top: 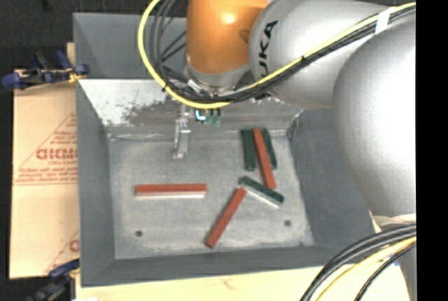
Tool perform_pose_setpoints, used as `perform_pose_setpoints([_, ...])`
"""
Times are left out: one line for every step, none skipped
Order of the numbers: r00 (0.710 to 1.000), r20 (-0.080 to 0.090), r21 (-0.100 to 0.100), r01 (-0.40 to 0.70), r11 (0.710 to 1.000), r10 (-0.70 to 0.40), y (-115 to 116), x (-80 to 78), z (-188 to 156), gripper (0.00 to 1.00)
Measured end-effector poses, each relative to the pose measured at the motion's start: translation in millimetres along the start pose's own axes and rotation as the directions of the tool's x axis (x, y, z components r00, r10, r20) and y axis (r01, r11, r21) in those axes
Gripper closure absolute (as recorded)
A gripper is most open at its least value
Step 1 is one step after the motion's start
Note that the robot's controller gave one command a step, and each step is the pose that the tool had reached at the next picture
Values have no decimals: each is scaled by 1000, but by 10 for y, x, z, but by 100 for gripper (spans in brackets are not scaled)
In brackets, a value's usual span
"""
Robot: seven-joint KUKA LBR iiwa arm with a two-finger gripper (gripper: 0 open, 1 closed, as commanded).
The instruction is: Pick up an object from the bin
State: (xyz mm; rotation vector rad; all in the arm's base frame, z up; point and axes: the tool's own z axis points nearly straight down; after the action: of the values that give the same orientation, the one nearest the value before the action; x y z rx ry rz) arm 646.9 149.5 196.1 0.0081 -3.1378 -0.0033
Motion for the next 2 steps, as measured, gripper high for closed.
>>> perform_pose_setpoints([1000,6,-1,-2,1000,2,-8,-6,-51,0])
perform_pose_setpoints([1000,16,-2,6,1000,-6,-152,18,352,0])
